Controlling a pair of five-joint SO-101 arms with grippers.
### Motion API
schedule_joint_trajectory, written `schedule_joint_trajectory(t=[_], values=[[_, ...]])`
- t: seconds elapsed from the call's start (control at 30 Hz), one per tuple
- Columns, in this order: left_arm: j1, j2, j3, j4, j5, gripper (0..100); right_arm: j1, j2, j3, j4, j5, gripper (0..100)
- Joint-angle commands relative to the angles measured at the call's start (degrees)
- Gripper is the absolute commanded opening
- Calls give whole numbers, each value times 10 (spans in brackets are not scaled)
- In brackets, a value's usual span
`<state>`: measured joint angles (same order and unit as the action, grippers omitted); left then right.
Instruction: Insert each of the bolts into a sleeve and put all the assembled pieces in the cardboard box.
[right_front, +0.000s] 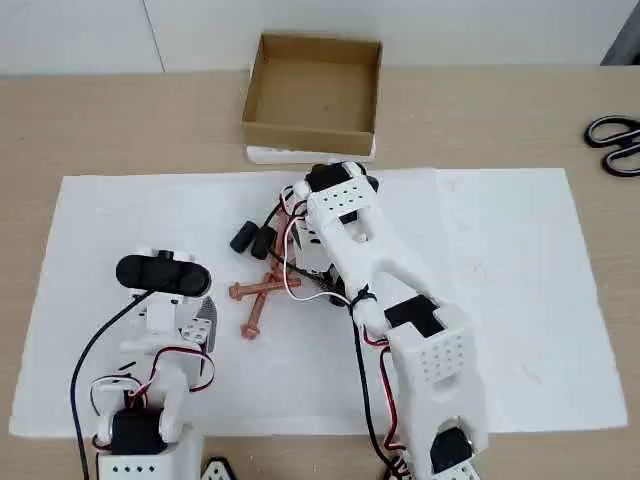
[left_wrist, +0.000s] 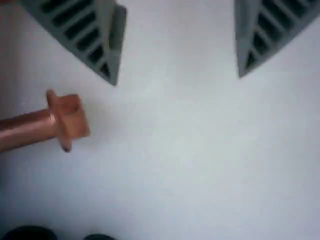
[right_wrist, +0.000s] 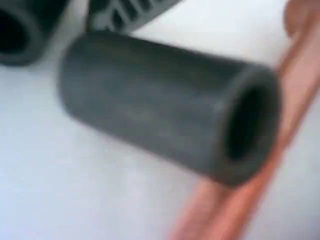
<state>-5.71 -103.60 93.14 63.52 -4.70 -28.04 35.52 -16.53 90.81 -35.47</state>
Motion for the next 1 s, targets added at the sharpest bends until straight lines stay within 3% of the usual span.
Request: schedule_joint_trajectory(t=[0.0, 0.27, 0.67, 0.97], values=[[-3, -6, -2, -12, -2, 151, 9, 10, -15, -7, 37, 58], [-3, -6, -2, -12, -2, 151, 57, -10, -23, 23, 98, 3], [-3, -6, -2, -12, -2, 151, 87, -170, -20, 51, 135, 4], [-3, -6, -2, -11, 0, 151, 117, -192, -20, 52, 194, 4]])
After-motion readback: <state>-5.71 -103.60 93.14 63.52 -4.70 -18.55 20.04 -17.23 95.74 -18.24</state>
